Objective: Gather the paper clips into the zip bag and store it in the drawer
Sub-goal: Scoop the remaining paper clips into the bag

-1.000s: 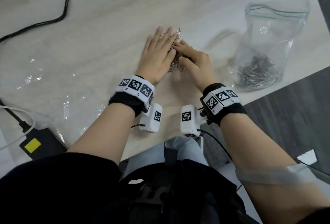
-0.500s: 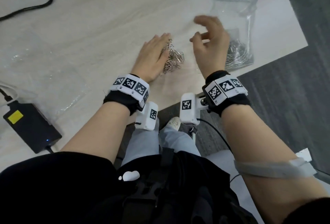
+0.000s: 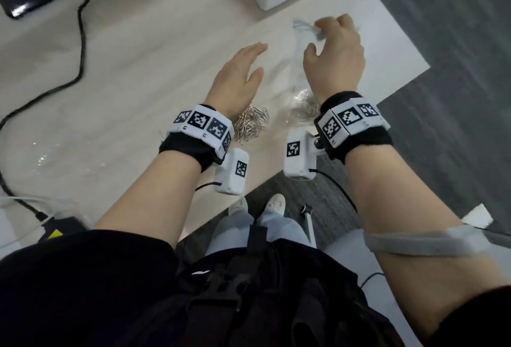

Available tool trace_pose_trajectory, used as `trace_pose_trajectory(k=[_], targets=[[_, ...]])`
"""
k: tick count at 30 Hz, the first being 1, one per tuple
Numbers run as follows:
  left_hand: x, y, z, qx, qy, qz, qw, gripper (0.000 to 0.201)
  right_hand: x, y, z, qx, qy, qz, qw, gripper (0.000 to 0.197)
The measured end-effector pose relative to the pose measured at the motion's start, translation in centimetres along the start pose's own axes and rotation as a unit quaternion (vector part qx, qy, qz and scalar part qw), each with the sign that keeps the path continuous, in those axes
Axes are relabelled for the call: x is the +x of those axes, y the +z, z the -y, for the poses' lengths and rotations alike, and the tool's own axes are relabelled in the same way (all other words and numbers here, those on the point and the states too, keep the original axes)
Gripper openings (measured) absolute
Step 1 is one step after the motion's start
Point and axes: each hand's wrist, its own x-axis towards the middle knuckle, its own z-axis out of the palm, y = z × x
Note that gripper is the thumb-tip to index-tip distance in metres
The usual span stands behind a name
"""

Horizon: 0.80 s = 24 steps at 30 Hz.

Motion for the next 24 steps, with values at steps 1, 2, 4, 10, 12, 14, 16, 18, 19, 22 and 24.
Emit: trace_pose_trajectory(k=[1,2,4,10,12,14,16,18,19,22,24], targets=[[0.3,-0.1,-0.6,-0.011,0.011,-0.003,1.0,0.045,-0.4,-0.1,-0.1,0.007,0.006,-0.004,1.0,0.029],[0.7,-0.2,-1.2,-0.018,0.026,-0.005,0.999,0.046,-0.9,-0.2,-0.3,0.018,0.012,-0.011,1.0,0.024],[1.3,-0.3,-2.3,-0.02,0.064,-0.001,0.998,0.051,-1.9,-0.2,-0.5,0.053,0.01,-0.04,0.998,0.018],[2.5,0.0,-5.2,0.004,0.145,0.1,0.984,0.028,-4.7,-1.7,-1.2,0.094,-0.055,-0.162,0.981,0.012],[2.7,0.0,-6.2,0.024,0.15,0.113,0.982,0.018,-5.5,-2.6,-1.7,0.087,-0.043,-0.191,0.977,0.014],[2.8,0.0,-7.3,0.029,0.158,0.115,0.98,0.017,-6.5,-3.4,-2.3,0.075,-0.018,-0.214,0.974,0.012],[2.6,0.2,-8.5,0.019,0.175,0.119,0.977,0.02,-7.8,-4.1,-2.8,0.076,0.006,-0.237,0.969,0.012],[2.0,0.8,-9.9,-0.01,0.19,0.128,0.973,0.021,-9.0,-4.7,-3.3,0.092,0.022,-0.262,0.96,0.019],[1.7,1.2,-10.7,-0.029,0.193,0.133,0.972,0.021,-9.6,-4.9,-3.6,0.106,0.029,-0.274,0.955,0.026],[0.6,2.5,-12.9,-0.062,0.204,0.15,0.965,0.021,-11.2,-5.1,-5.1,0.157,0.065,-0.299,0.939,0.061],[0.1,3.3,-14.1,-0.071,0.215,0.163,0.96,0.023,-12.2,-4.9,-6.7,0.217,0.113,-0.272,0.931,0.079]])
